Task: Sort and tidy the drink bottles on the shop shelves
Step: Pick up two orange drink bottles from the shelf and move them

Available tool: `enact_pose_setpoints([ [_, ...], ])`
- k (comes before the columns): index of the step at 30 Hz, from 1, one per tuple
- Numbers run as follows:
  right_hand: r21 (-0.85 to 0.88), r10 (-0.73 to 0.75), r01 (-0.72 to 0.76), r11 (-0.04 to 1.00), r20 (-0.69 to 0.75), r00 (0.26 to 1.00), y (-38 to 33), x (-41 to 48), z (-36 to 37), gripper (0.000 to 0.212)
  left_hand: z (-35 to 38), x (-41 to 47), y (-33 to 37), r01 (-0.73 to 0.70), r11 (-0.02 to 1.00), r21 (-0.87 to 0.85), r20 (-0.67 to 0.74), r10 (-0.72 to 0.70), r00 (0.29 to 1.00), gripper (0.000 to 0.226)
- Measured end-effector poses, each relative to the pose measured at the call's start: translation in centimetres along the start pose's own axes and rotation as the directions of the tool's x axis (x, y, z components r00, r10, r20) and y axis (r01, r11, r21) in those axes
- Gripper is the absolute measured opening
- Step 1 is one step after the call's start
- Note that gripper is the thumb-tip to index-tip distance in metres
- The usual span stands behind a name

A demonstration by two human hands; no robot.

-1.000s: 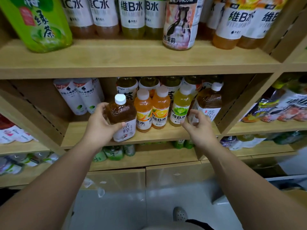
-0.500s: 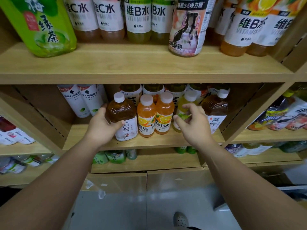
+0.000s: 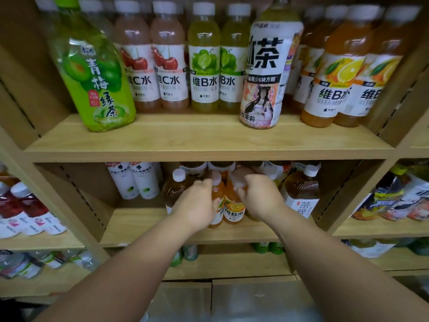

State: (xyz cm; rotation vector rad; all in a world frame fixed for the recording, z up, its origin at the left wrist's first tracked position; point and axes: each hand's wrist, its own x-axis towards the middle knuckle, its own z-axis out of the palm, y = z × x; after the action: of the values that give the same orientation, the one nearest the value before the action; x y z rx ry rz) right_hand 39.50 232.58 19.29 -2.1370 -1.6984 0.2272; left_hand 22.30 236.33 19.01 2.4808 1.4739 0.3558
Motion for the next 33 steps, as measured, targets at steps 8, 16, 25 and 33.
enact_pose_setpoints([
  [8, 0.055, -0.108, 0.109, 0.993, -0.014, 0.994, 0.9, -1.3, -0.5, 0.028, -0.2, 2.0, 0.0, 0.021, 0.987, -0.159, -0.092, -0.036, 0.995, 0.036],
  [16, 0.14, -0.138, 0.145, 0.979, -0.06, 0.989, 2.2, -2.3, 0.1, 0.041, 0.8, 2.1, 0.6, 0.071, 0.975, -0.211, -0.022, -0.078, 0.997, 0.024],
  [25, 0.364, -0.132, 0.195, 0.911, -0.192, 0.973, 4.4, -6.2, -5.7, 0.05, -2.4, -1.9, 1.9, -0.173, 0.901, -0.397, -0.179, 0.109, 0.978, 0.038],
  [33, 0.459, -0.205, 0.257, 0.85, -0.16, 0.965, 5.9, -8.8, -16.1, 0.043, -5.6, -4.3, 7.5, -0.289, 0.827, -0.482, -0.195, 0.22, 0.956, 0.027],
])
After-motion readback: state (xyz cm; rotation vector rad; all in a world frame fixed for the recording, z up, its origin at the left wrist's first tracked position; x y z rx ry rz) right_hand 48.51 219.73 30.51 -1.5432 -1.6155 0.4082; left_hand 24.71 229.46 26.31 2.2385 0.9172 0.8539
